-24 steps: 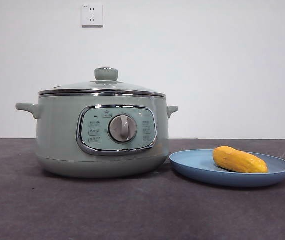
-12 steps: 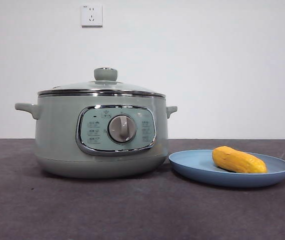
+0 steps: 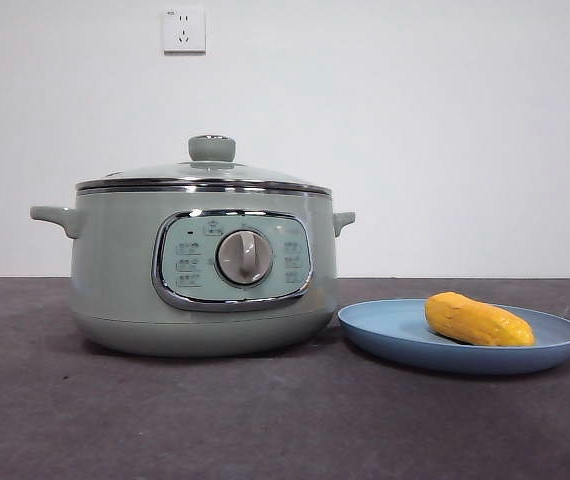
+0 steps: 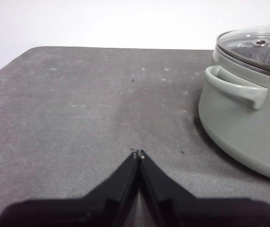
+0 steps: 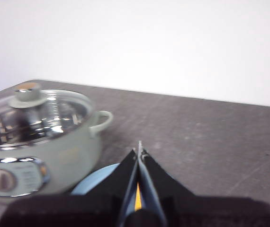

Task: Take the corn out from the steamer,put the corn on the plate,close the lid

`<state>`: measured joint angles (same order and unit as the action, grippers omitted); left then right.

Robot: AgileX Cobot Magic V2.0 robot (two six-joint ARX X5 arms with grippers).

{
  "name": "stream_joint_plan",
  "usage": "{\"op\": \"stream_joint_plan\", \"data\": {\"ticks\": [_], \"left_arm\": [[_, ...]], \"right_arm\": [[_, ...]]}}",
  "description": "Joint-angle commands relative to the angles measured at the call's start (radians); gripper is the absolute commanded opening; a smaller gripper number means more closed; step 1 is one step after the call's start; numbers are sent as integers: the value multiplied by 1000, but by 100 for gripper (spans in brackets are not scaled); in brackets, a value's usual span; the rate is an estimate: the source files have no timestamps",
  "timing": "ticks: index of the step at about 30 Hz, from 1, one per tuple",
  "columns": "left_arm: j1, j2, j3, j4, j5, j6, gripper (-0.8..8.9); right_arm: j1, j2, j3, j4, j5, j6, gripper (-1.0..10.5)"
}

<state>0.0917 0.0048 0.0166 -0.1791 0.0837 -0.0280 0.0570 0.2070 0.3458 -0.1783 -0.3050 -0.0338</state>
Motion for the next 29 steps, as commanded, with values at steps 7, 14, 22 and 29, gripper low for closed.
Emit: {"op": "stream_joint_plan", "data": {"ticks": [7,14,22,29], "left_arm": [[3,-2,-13,5,-3,-10,-4],[3,-2,-13,5,-4,-10,-4],[3,-2,-13,5,-3,-10,-4],[3,-2,-13,5,-3,-10,-4]], "right_arm": [[-6,-174,-274,95,174,72,1],[-6,-206,-341,55,186,89,1],[-6,-206,-341,2,203,120,1],[-5,-206,-341,5,204,130,1]]}}
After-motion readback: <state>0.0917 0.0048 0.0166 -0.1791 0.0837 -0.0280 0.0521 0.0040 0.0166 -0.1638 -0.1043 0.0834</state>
